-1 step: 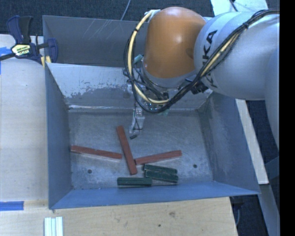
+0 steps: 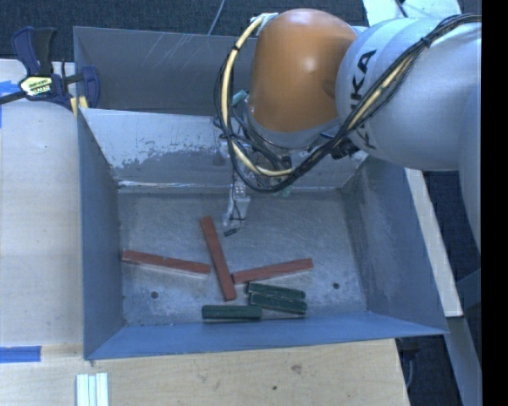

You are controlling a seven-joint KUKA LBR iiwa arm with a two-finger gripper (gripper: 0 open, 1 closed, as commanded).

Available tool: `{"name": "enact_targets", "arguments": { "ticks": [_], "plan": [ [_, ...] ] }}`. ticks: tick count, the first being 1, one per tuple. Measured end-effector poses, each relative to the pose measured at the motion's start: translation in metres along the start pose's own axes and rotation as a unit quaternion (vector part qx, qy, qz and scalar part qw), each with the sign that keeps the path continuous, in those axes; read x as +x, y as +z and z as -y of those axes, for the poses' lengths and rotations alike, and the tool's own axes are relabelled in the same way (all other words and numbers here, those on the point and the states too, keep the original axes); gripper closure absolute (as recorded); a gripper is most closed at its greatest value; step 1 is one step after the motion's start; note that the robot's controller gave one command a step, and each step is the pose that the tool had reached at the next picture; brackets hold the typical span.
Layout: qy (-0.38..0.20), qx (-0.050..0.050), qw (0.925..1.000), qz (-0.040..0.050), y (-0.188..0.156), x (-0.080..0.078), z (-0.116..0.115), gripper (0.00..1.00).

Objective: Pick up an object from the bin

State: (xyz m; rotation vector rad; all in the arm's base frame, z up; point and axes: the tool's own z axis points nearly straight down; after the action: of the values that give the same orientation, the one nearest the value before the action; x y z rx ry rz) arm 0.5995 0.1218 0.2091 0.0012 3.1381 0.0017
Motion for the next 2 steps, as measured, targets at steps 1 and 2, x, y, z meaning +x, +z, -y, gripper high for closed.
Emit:
{"name": "enact_targets", "arguments": {
  "ticks": [1, 2],
  "plan": [
    [-0.023, 0.000, 0.9997, 0.0017, 0.072, 0.023, -0.051, 0.00],
    [-0.024, 0.000, 0.9997, -0.0023, 0.076, 0.045, -0.065, 0.00]
  ]
}}
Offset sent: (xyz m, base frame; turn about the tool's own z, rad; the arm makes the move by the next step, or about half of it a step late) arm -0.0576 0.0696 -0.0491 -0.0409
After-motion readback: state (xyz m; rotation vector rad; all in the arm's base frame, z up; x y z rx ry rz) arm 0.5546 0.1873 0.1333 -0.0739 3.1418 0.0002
